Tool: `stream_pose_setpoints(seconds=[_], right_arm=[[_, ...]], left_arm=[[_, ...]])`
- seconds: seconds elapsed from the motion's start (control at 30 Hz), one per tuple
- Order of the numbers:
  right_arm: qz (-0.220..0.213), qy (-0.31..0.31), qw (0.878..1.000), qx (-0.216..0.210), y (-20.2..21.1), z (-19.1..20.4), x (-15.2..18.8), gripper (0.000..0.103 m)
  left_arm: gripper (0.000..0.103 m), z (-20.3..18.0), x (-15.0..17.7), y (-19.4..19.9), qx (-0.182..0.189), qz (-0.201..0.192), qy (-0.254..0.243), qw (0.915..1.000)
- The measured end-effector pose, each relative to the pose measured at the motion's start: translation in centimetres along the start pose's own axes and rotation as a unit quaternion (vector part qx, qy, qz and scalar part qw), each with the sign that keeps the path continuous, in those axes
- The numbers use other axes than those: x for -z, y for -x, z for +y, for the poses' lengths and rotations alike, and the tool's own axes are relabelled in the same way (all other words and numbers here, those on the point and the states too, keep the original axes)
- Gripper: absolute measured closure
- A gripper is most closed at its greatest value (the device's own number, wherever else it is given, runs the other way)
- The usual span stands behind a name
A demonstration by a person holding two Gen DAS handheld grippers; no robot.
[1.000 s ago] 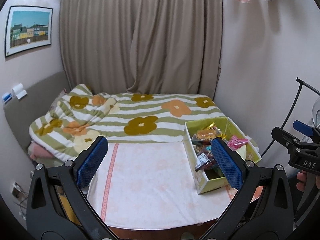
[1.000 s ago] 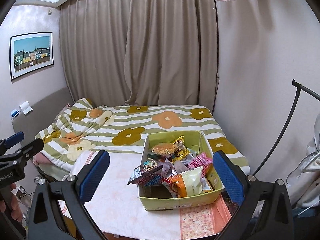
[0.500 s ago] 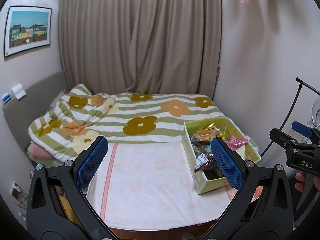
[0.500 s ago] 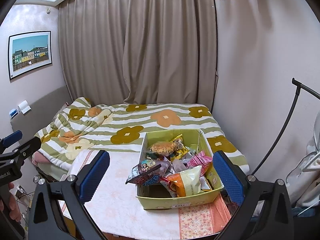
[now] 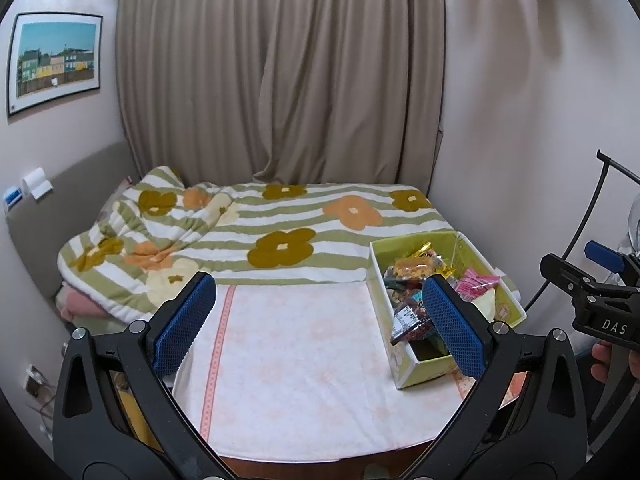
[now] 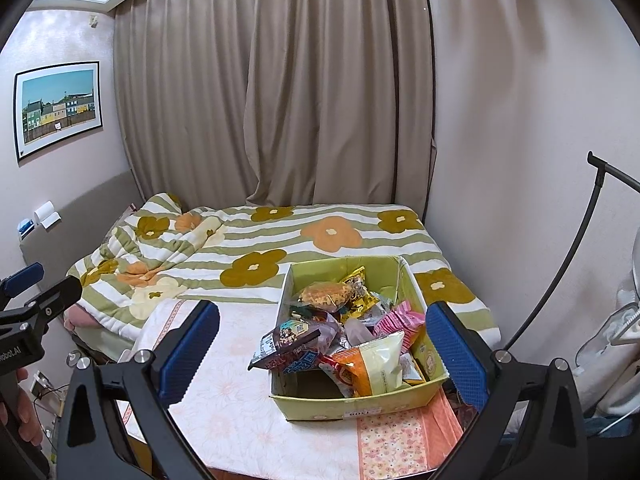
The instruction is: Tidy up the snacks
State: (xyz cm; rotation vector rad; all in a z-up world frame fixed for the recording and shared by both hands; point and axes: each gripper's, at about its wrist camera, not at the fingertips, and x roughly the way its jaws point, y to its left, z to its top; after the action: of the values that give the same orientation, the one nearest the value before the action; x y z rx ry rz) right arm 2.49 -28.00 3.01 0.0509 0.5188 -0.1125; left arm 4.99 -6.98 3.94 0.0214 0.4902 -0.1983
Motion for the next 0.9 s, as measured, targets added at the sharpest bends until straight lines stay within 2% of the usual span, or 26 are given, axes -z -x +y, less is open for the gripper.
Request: stream_pose_setpoints(seconds=[0.37,0.67,0.9], right_arm=[[0.002,-0.001,1.000,0.000,-0.4,-0.3,0.0,0.000],[0.002,0.000,1.000,-0.001,-0.5,-0.3,0.0,0.000],[0.010,0.002,1.000,-0.007,-1.5,-0.5,-0.1,0.000]], left_arm=[[0.000,0.0,0.0,-0.9,-0.005,0.010,0.000,0.9999],[0.000,-0.1,0.0,-0.7,-0.007,-0.011,0.004,0.9999],[0.000,-0.3,0.1,-1.2,-0.035,-0.018,-0.003,0.9992]])
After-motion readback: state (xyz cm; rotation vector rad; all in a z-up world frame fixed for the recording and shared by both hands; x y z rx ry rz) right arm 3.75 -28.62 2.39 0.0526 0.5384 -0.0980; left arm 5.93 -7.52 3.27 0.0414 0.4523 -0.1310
